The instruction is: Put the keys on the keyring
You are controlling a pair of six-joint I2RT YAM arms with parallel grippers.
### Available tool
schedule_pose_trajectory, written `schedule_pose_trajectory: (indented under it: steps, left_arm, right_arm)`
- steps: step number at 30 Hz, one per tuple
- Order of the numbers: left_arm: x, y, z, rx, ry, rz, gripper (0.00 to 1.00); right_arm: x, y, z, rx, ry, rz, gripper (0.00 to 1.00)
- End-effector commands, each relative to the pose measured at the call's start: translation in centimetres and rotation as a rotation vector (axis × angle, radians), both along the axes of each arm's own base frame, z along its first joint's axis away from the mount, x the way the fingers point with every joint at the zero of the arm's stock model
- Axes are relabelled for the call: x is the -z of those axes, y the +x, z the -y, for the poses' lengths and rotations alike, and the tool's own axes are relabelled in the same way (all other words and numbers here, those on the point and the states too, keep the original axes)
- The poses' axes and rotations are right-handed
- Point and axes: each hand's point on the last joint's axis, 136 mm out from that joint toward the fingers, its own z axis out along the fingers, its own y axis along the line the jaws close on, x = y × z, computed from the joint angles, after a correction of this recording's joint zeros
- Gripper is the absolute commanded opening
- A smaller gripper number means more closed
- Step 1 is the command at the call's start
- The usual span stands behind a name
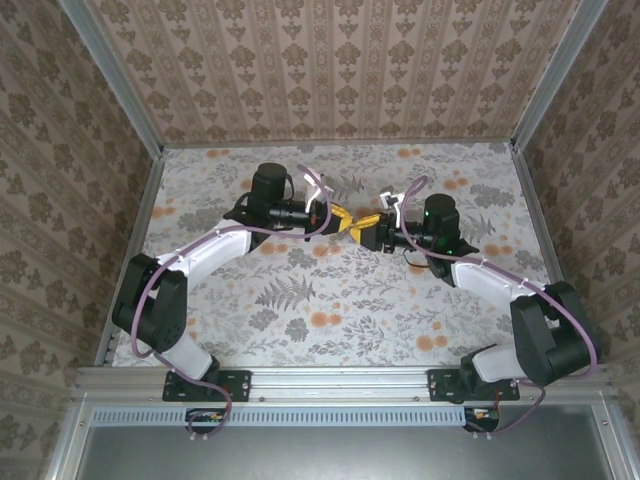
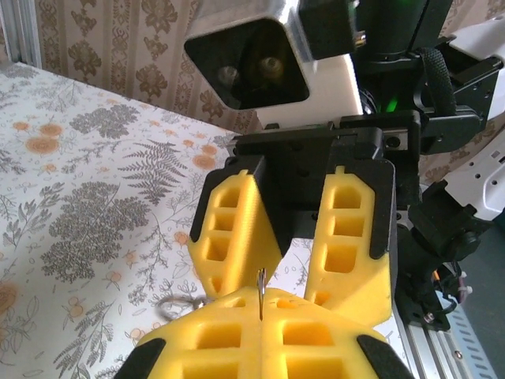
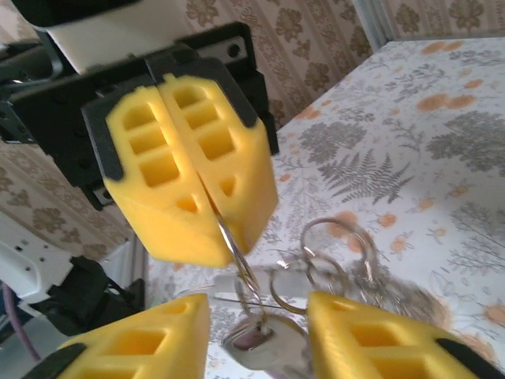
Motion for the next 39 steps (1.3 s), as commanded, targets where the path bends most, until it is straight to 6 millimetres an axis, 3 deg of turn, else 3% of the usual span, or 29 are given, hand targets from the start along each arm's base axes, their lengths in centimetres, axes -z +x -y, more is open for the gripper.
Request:
schedule_pose_trajectory:
  steps: [1,5,12,29,33,39]
  left_arm:
    - [-3.2,-0.8,-0.1,0.019,-0.075,0.083,0.0]
    - [-3.4,-0.7,-0.1,0.014,-0.087,0.085,0.0]
    - [-3.7,-0.7,-0.1,0.012,-0.097,0.081,0.0]
    - [-3.9,-0.7,0.0,0.013,-0.104,0.07,0.0]
    - [-3.7,-0.7,-0.1,0.01,-0.107,0.068,0.0]
    - [-3.9,-0.7,-0.1,0.01,-0.116,0.071,0.0]
  right_arm:
    - [0.6,0.0,1.7,0.083,-0.029,-0.002,0.41]
    - [0.3,0.1,3.2,0.16,-0.011,0.01,0.42]
    - [-0.9,0.1,3.2,0.178,0.022,0.042,0.47]
    - [-1.3,0.7,-1.1,0.075,0.037,0.062,0.53]
    - [-1.3,0.8,-1.4,0.071,0.028,0.064,0.45]
    - [-0.2,0.5,-1.4,0.069,0.008,0.046,0.11]
